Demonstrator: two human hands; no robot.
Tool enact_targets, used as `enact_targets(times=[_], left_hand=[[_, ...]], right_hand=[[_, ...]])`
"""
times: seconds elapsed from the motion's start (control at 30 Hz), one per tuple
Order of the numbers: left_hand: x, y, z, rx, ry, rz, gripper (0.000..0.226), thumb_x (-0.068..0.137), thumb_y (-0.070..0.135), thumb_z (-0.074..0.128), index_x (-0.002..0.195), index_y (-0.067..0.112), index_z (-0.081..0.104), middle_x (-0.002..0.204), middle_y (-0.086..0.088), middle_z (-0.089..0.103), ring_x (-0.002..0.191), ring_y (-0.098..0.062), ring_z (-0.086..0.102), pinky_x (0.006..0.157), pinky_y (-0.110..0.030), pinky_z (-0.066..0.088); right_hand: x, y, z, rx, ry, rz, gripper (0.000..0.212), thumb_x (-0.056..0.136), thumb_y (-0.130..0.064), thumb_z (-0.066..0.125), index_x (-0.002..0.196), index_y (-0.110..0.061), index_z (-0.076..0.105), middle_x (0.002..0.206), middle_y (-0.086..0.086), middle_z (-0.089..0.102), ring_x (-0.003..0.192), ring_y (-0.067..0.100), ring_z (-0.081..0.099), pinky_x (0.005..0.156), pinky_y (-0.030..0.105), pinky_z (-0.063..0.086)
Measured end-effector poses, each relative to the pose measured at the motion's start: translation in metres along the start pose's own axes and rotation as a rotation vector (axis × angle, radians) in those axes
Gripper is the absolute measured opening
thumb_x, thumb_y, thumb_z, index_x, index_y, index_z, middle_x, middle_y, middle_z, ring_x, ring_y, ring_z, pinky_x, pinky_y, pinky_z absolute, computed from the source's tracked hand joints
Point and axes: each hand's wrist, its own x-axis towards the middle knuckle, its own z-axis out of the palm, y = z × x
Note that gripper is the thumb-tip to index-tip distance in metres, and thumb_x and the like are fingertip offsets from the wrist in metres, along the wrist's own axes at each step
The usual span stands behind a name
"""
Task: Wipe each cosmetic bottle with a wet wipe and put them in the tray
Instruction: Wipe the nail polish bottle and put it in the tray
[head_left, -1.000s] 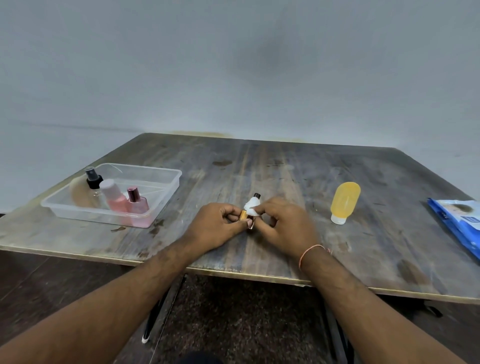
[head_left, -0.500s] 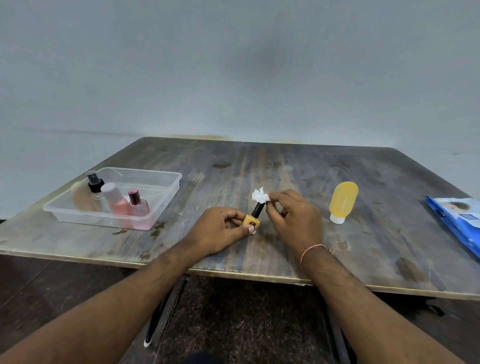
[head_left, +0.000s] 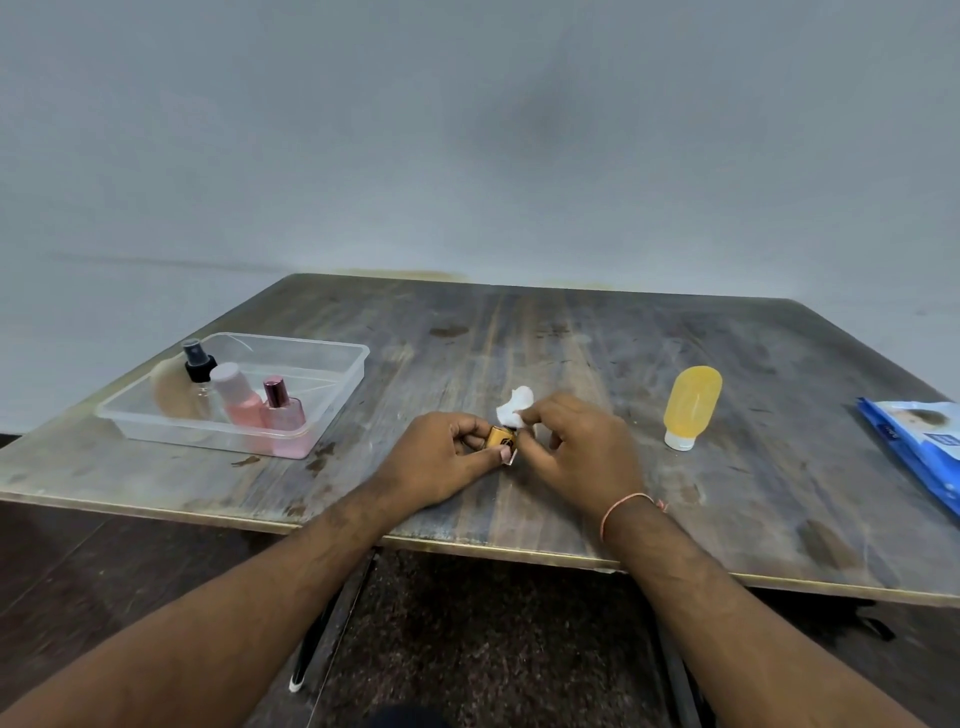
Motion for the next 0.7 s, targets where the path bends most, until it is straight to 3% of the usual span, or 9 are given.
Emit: enact_targets(times=[0.17, 0.3, 0.37, 0.53, 0.63, 0.7], left_hand=[[0.000, 0.000, 0.000, -0.009, -0.005, 0.005, 0.017, 0.091, 0.030, 0.086, 0.107, 0.028, 0.084, 0.085, 0.012, 0.082, 0.072, -0.001, 0.074, 0.072, -0.028, 0.059], [0.000, 0.000, 0.000, -0.007, 0.006, 0.000, 0.020, 0.089, 0.034, 0.088, 0.107, 0.029, 0.084, 0.085, 0.012, 0.081, 0.072, -0.001, 0.073, 0.071, -0.025, 0.056], [0.000, 0.001, -0.001, -0.008, 0.012, -0.008, 0.023, 0.086, 0.037, 0.090, 0.106, 0.029, 0.084, 0.085, 0.011, 0.081, 0.070, 0.000, 0.072, 0.069, -0.022, 0.055], [-0.001, 0.004, 0.000, -0.034, 0.017, -0.029, 0.023, 0.076, 0.034, 0.098, 0.090, 0.027, 0.081, 0.081, 0.005, 0.079, 0.061, 0.001, 0.063, 0.062, -0.020, 0.051], [-0.001, 0.005, 0.000, 0.019, 0.028, -0.018, 0.026, 0.074, 0.029, 0.098, 0.084, 0.024, 0.074, 0.062, 0.019, 0.070, 0.050, 0.004, 0.055, 0.054, -0.012, 0.040], [-0.002, 0.006, 0.000, 0.051, 0.032, -0.007, 0.030, 0.074, 0.027, 0.098, 0.084, 0.023, 0.070, 0.049, 0.019, 0.058, 0.042, 0.000, 0.044, 0.049, -0.015, 0.031]], right_hand=[[-0.001, 0.000, 0.001, 0.069, -0.070, 0.002, 0.018, 0.080, -0.043, 0.071, 0.086, -0.027, 0.079, 0.073, -0.029, 0.052, 0.064, -0.002, 0.047, 0.057, 0.022, 0.039], [0.000, -0.001, 0.000, -0.003, -0.008, 0.097, 0.009, 0.082, -0.030, 0.083, 0.090, -0.028, 0.080, 0.082, -0.012, 0.072, 0.062, 0.006, 0.056, 0.056, 0.024, 0.042], [0.002, -0.001, -0.002, 0.029, 0.039, 0.194, 0.009, 0.085, -0.027, 0.083, 0.094, -0.029, 0.081, 0.087, -0.013, 0.075, 0.064, 0.007, 0.061, 0.059, 0.027, 0.049], [0.006, 0.003, -0.006, 0.127, 0.035, 0.393, 0.007, 0.089, -0.037, 0.078, 0.092, -0.030, 0.078, 0.055, -0.025, 0.057, 0.053, 0.004, 0.058, 0.057, 0.027, 0.048], [0.006, 0.009, -0.004, 0.185, -0.009, 0.491, 0.010, 0.085, -0.038, 0.076, 0.092, -0.031, 0.078, 0.074, -0.020, 0.072, 0.066, 0.002, 0.067, 0.066, 0.030, 0.056], [0.006, 0.012, -0.003, 0.235, -0.058, 0.546, 0.005, 0.083, -0.034, 0.077, 0.088, -0.032, 0.077, 0.076, -0.018, 0.074, 0.069, 0.001, 0.068, 0.070, 0.032, 0.059]])
